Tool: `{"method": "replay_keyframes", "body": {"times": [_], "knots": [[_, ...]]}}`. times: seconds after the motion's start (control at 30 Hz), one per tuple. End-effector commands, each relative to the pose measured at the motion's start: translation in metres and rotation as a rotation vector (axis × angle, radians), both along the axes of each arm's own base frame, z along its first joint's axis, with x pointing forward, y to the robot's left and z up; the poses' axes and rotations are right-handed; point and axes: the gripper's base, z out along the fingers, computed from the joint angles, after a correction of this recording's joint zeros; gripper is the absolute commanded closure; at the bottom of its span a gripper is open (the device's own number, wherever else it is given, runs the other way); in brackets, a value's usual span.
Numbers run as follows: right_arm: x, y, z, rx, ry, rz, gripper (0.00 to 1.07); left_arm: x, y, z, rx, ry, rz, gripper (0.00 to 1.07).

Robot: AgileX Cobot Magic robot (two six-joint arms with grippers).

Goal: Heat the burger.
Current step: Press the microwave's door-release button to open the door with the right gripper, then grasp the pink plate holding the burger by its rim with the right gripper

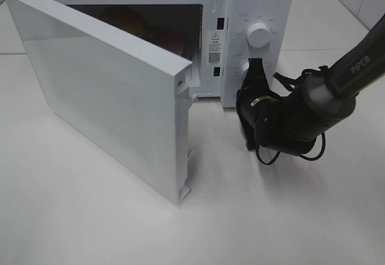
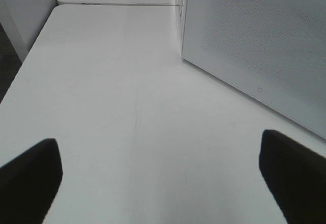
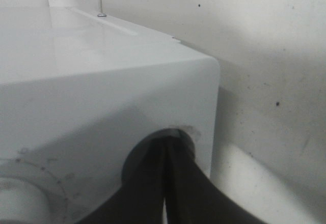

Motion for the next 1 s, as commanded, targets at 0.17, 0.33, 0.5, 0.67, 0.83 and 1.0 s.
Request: {"method": "replay_keyframes", "body": {"times": [0.17, 0.33, 0.5, 0.67, 0.83, 1.0], "knots": [[0.007, -0.003, 0.039, 0.005, -0.176, 0.026, 1.07, -0.003, 0.000, 0.000, -0.006, -0.026, -0.006, 0.06], [-0.008, -0.002, 0.034, 0.029, -0.080, 0.064, 1.07, -0.003, 0.000, 0.000, -0.006, -0.026, -0.006, 0.06], [-0.020, -0.004, 0.031, 0.030, 0.011, 0.091, 1.07, -0.003, 0.000, 0.000, -0.006, -0.026, -0.006, 0.06], [-0.028, -0.005, 0.028, 0.008, 0.094, 0.124, 1.07, -0.003, 0.000, 0.000, -0.006, -0.026, -0.006, 0.06], [-0.037, -0.007, 0.032, -0.030, 0.132, 0.167, 1.06, -0.003, 0.000, 0.000, -0.006, -0.026, -0.006, 0.06], [-0.049, -0.011, 0.046, -0.098, 0.160, 0.247, 1.06, -0.003, 0.000, 0.000, -0.006, -0.026, -0.006, 0.06]]}}
